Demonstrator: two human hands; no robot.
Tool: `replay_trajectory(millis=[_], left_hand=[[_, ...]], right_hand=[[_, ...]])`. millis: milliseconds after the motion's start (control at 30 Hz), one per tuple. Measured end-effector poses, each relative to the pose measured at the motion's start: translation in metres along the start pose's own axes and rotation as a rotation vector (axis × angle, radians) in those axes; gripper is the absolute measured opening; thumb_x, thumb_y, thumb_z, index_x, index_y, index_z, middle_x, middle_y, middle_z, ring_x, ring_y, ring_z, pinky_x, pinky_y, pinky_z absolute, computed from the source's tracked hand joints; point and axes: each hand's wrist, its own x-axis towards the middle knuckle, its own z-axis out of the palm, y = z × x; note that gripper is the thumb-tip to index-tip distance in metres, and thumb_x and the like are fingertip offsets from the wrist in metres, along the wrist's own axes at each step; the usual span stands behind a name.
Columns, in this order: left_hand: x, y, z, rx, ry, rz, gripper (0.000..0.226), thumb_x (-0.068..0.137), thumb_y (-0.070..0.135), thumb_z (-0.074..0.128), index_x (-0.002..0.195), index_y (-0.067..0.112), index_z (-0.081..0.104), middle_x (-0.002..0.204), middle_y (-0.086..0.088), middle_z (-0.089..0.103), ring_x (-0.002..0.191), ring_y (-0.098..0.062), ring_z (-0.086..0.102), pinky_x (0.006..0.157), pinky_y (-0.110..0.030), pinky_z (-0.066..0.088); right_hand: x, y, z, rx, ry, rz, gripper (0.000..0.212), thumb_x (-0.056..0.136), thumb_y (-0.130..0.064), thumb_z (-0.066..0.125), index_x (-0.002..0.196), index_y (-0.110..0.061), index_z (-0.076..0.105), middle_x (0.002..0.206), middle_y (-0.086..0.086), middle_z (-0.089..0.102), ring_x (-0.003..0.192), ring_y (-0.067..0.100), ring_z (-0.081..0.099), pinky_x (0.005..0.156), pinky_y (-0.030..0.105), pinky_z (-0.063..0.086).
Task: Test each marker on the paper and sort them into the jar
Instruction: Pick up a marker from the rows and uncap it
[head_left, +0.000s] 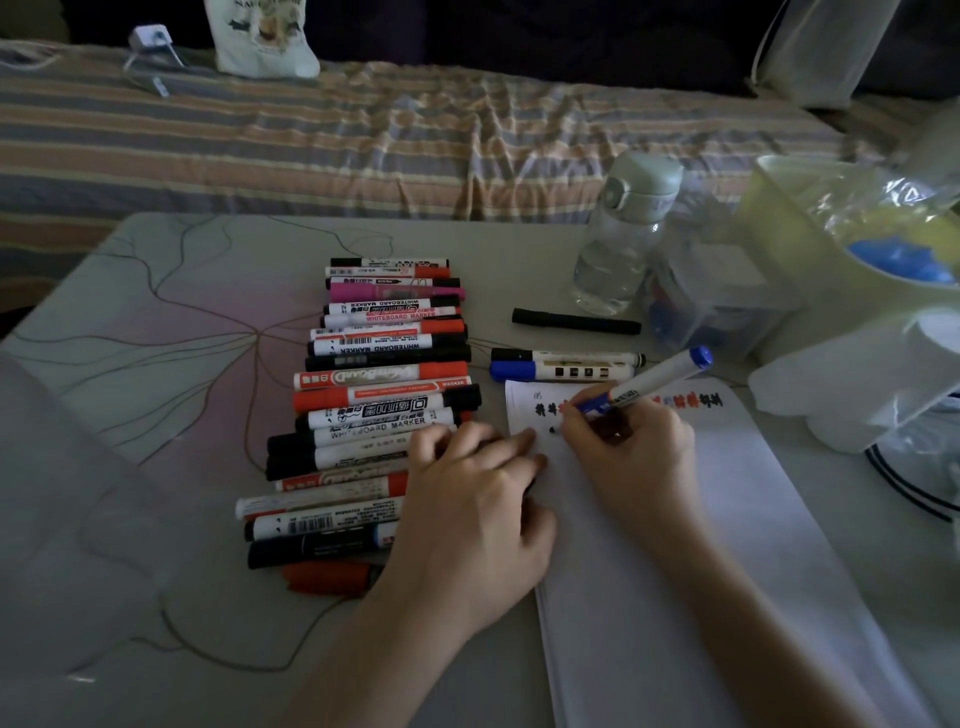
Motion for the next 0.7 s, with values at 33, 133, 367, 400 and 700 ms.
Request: replay_trajectory(millis=[33,133,367,400,700], left_hand=[[-0.001,0.000,-0.001,0.006,-0.015,-0.001,0.043,0.073,0.035,0.047,0.105,0.026,0.074,0.118,0.013,0.068,0.108,-0.009,0.057,0.091,-0.033,0.027],[-0.002,-0.003,-0.001,0.022,-0.031,0.021,0.044,0.074,0.029,0.045,0.109,0.025,0.072,0.120,0.012,0.067,0.108,-0.010,0.058,0.091,-0.032,0.027],[0.001,-0.007,-0.004,-0.090,0.105,0.071,0.036,0.073,0.006,0.076,0.105,0.023,0.071,0.118,0.007,0.066,0.108,-0.017,0.059,0.092,-0.033,0.032],[0.002,-0.008,-0.007,-0.148,0.143,0.062,0.033,0.077,0.006,0.074,0.105,0.021,0.070,0.118,0.004,0.064,0.109,-0.018,0.057,0.095,-0.034,0.037],[-0.003,-0.006,-0.038,-0.935,0.171,-0.300,0.018,0.082,0.012,0.073,0.097,0.022,0.067,0.091,0.012,0.072,0.088,-0.002,0.068,0.070,-0.015,0.053]], right_hand=[[0.000,0.000,0.000,-0.002,-0.005,0.003,0.021,0.081,-0.023,0.073,0.072,-0.038,0.061,0.065,-0.014,0.066,0.074,0.000,0.064,0.066,0.018,0.051],[0.000,0.000,-0.001,0.011,-0.008,0.043,0.012,0.080,-0.026,0.072,0.071,-0.030,0.064,0.066,-0.009,0.068,0.070,0.007,0.065,0.067,0.028,0.055],[0.001,-0.022,-0.016,0.267,-0.070,0.195,0.006,0.087,-0.022,0.070,0.084,-0.018,0.069,0.071,0.003,0.072,0.061,0.015,0.066,0.056,0.029,0.055],[-0.001,-0.027,-0.022,0.314,-0.072,0.202,0.006,0.088,-0.020,0.070,0.084,-0.017,0.068,0.070,0.004,0.071,0.058,0.013,0.064,0.053,0.024,0.054],[-0.054,-0.040,-0.058,0.577,-0.114,0.448,0.036,0.070,-0.032,0.071,0.097,-0.007,0.069,0.067,0.001,0.065,0.060,0.010,0.059,0.061,0.023,0.051]])
